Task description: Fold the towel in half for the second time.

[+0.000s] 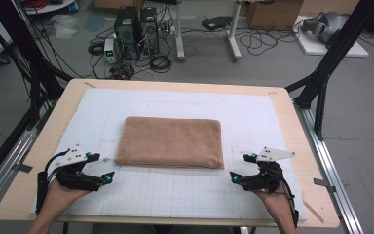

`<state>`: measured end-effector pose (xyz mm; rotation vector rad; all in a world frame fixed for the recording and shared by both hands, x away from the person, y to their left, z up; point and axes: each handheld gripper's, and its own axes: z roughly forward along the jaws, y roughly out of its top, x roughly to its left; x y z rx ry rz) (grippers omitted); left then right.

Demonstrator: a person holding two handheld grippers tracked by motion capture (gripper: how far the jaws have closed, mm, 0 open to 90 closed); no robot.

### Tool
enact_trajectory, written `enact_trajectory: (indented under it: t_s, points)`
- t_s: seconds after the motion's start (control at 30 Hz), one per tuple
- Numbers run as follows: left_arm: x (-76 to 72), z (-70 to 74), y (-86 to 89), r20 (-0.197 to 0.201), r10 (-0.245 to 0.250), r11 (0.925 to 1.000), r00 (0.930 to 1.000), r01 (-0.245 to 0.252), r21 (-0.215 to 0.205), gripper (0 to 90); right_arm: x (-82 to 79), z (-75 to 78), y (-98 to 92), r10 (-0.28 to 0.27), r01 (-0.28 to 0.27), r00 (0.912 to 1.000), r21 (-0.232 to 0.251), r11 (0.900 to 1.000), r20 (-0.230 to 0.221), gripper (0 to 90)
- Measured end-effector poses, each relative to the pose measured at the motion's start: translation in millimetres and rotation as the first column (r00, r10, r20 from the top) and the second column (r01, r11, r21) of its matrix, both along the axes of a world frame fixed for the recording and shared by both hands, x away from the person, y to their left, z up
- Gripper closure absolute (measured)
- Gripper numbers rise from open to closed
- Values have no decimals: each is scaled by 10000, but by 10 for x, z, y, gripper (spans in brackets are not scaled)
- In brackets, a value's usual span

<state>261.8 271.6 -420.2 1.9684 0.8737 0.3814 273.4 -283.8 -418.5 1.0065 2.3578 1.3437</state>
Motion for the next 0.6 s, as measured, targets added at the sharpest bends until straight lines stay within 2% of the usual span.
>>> enact_trajectory:
  t_s: [0.33,0.6]
  points:
    - [-107,9,53,90,50,10000,9999,-50,-29,107,-114,-18,-67,-67,68,10000,204,9998,-72,116]
    - [-165,-10,76,75,68,10000,9999,-68,-73,107,-152,-32,-51,-29,30,10000,142,9999,-67,116]
